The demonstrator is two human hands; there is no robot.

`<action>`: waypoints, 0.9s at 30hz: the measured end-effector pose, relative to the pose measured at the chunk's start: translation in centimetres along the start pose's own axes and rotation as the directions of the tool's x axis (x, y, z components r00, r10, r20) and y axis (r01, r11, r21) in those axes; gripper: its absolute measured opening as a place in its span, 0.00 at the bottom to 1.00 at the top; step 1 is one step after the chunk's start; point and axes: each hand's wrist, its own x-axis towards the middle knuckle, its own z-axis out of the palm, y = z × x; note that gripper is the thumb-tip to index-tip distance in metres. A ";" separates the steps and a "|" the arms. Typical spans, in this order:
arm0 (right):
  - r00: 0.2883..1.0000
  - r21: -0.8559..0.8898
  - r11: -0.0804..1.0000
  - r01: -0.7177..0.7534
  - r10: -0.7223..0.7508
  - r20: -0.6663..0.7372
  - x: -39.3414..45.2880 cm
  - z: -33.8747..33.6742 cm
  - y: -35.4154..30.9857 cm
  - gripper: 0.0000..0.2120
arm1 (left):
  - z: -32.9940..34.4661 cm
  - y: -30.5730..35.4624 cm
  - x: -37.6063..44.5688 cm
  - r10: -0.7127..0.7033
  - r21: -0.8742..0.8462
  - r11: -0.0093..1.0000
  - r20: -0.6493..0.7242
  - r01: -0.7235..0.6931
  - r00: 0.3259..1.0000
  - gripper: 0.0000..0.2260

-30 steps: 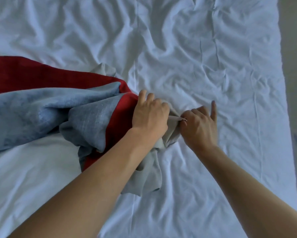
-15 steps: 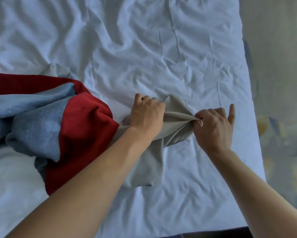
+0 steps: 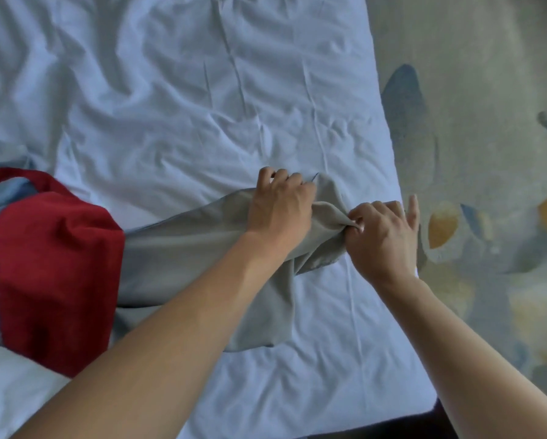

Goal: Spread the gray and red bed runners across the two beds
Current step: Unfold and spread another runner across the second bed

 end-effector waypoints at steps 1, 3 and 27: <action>1.000 0.028 0.999 0.025 -0.025 0.000 0.2 -0.1 -0.3 0.09 | 0.0 -0.3 0.0 -0.008 -0.015 1.000 -0.014 0.008 1.000 0.06; 0.995 0.104 0.989 0.103 -0.103 -0.007 0.8 -0.2 -1.4 0.16 | -0.2 -1.2 0.0 -0.028 -0.044 0.999 -0.050 0.026 0.998 0.06; 0.975 0.042 0.974 0.222 -0.221 -0.029 6.0 -0.4 -0.5 0.09 | -1.0 -5.0 0.2 -0.173 -0.101 0.979 0.047 0.177 0.984 0.04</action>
